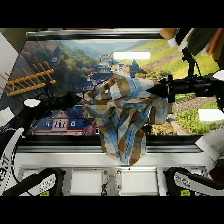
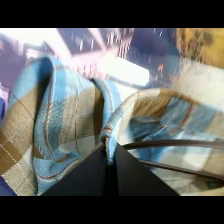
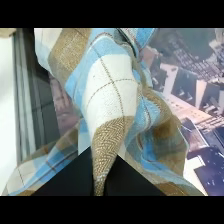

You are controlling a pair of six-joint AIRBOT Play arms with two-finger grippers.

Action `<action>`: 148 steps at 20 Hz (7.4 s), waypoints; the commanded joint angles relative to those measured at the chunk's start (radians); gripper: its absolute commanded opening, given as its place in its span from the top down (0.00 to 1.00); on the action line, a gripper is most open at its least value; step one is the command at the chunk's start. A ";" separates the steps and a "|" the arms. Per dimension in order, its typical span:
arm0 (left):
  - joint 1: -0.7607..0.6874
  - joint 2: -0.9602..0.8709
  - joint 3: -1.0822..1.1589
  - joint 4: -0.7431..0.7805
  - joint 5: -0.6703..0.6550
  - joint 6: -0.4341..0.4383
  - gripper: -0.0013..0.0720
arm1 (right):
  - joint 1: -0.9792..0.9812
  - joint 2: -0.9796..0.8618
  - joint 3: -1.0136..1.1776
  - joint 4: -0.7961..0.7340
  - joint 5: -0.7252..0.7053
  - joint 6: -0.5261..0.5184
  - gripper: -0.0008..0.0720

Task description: Fold the clothes and pants, and hang the long-sleeved shirts on hangers.

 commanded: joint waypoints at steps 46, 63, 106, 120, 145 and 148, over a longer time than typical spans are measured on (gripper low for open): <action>-0.236 0.673 0.215 0.780 -0.227 -0.288 0.97 | 0.218 0.130 -0.092 0.221 -0.496 0.154 0.98; -0.330 0.366 0.514 0.780 -0.068 -0.322 0.21 | 0.217 0.242 -0.092 0.370 -0.541 0.002 0.97; -0.330 0.346 0.470 0.780 -0.069 -0.339 0.97 | -0.875 0.459 0.365 -0.937 -0.983 1.107 0.98; -0.330 0.346 0.470 0.780 -0.069 -0.339 0.97 | -0.875 0.555 0.364 -0.933 -0.918 1.107 0.98; -0.330 0.346 0.470 0.779 -0.094 -0.339 0.97 | -0.875 0.450 0.409 -1.051 -0.983 1.202 0.98; -0.330 0.346 0.470 0.779 -0.094 -0.339 0.97 | -0.922 0.390 0.482 -1.070 -0.983 1.288 0.98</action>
